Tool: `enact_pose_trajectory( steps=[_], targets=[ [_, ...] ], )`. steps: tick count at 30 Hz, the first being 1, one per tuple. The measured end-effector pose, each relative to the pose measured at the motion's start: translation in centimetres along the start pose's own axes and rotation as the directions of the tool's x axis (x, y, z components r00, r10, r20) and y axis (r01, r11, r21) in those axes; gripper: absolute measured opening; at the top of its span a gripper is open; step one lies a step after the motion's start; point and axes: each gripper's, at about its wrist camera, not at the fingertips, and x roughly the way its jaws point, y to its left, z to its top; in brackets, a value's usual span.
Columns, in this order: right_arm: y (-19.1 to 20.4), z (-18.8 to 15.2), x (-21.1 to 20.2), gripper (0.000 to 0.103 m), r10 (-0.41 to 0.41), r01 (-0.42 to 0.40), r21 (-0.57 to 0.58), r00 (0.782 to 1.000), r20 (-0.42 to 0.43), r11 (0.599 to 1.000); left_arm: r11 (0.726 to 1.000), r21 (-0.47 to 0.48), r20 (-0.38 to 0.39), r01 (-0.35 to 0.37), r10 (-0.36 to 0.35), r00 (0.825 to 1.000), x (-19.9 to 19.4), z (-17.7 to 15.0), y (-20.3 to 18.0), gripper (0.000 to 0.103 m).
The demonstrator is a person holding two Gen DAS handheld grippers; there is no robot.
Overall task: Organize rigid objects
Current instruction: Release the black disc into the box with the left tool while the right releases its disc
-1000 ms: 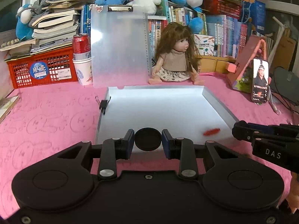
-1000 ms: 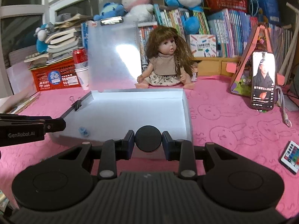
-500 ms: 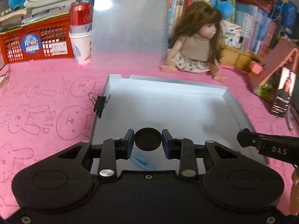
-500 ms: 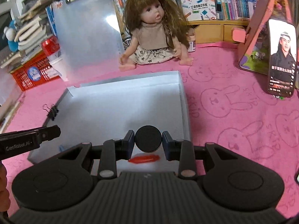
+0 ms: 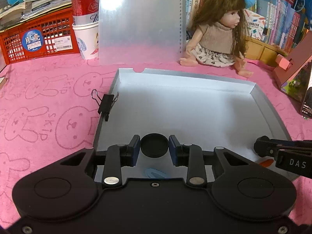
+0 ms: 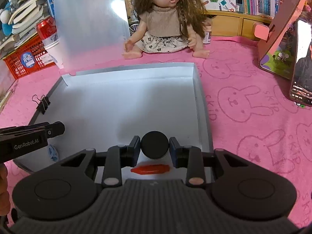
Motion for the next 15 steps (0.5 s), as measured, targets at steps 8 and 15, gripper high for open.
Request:
enact_pose_trajectory(
  steps=[8, 15],
  targets=[
    [-0.07, -0.22, 0.55, 0.037, -0.013, 0.013, -0.009, 1.000, -0.012, 1.000, 1.000, 0.016, 0.001, -0.009, 0.009, 1.000, 0.59, -0.49, -0.03, 0.030],
    [0.03, -0.29, 0.57, 0.042, -0.014, 0.014, -0.017, 1.000, -0.005, 1.000, 0.999, 0.032, 0.014, -0.009, 0.008, 1.000, 0.46, -0.64, -0.27, 0.031]
  ],
)
